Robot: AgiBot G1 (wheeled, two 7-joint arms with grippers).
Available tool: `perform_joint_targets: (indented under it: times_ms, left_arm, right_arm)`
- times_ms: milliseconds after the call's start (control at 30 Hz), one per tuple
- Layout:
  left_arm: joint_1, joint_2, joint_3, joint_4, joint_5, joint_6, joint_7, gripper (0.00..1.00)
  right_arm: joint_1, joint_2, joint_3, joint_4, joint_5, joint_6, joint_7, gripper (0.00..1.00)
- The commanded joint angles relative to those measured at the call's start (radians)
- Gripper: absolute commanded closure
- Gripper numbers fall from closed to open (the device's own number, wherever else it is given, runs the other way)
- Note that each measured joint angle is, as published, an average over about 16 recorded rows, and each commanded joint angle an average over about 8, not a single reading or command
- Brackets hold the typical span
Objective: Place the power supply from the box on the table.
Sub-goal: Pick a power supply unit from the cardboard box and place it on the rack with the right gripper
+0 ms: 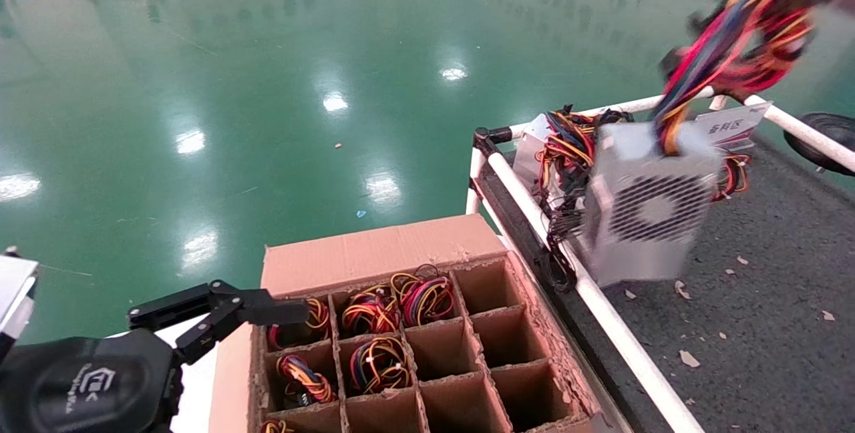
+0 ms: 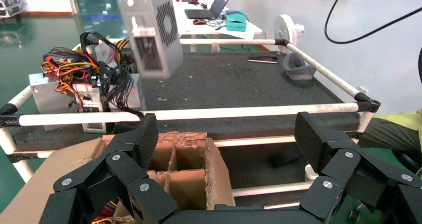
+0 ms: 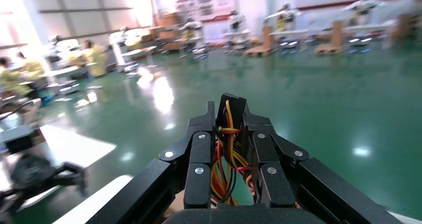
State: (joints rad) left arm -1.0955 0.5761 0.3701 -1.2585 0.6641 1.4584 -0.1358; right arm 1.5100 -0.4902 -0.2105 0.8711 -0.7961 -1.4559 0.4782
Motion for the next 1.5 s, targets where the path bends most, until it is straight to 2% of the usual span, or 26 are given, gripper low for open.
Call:
perform_joint_targets:
  times_ms: [33, 300, 567, 733, 967, 1067, 1500]
  left_arm:
    - [0.000, 0.000, 0.000, 0.000, 0.000, 0.000, 0.000, 0.00]
    - [0.000, 0.000, 0.000, 0.000, 0.000, 0.000, 0.000, 0.00]
    - [0.000, 0.000, 0.000, 0.000, 0.000, 0.000, 0.000, 0.00]
    - [0.000, 0.000, 0.000, 0.000, 0.000, 0.000, 0.000, 0.00]
    - [0.000, 0.000, 0.000, 0.000, 0.000, 0.000, 0.000, 0.00]
    - [0.000, 0.000, 0.000, 0.000, 0.000, 0.000, 0.000, 0.00]
    - [0.000, 0.000, 0.000, 0.000, 0.000, 0.000, 0.000, 0.00]
  right_arm:
    - [0.028, 0.016, 0.007, -0.050, -0.004, -0.019, -0.020, 1.00]
    - [0.107, 0.019, -0.016, -0.259, -0.078, -0.069, -0.133, 1.00]
    - [0.170, -0.039, -0.055, -0.445, -0.151, -0.074, -0.245, 1.00]
    - [0.210, -0.093, -0.076, -0.552, -0.192, -0.032, -0.316, 1.00]
    - [0.252, -0.169, -0.101, -0.683, -0.248, 0.112, -0.402, 1.00]
    - [0.256, -0.195, -0.111, -0.721, -0.265, 0.150, -0.427, 1.00]
    - [0.216, -0.256, -0.136, -0.815, -0.301, 0.158, -0.498, 1.00]
